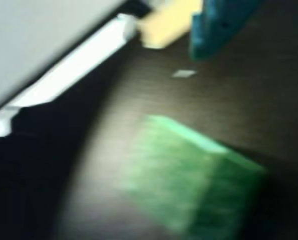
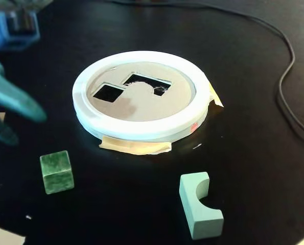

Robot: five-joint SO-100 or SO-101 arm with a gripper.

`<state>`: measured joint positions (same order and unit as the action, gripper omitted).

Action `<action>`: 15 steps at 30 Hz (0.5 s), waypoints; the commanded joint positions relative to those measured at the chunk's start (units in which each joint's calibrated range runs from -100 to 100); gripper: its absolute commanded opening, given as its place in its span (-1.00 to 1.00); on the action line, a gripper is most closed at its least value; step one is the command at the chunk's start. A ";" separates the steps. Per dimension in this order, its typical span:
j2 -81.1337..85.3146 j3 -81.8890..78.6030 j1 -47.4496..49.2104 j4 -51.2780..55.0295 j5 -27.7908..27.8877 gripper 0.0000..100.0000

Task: Pick up the U shape block and drop it in corresponding U shaped hole

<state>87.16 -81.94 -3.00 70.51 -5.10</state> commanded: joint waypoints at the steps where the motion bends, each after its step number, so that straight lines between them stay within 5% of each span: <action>1: -1.58 16.10 1.00 -1.92 -0.24 0.99; 10: -40.00 48.06 3.12 -2.02 0.34 0.99; 15: -64.54 67.37 5.24 -1.92 5.08 0.99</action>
<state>43.47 -35.97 -1.20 70.42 -3.54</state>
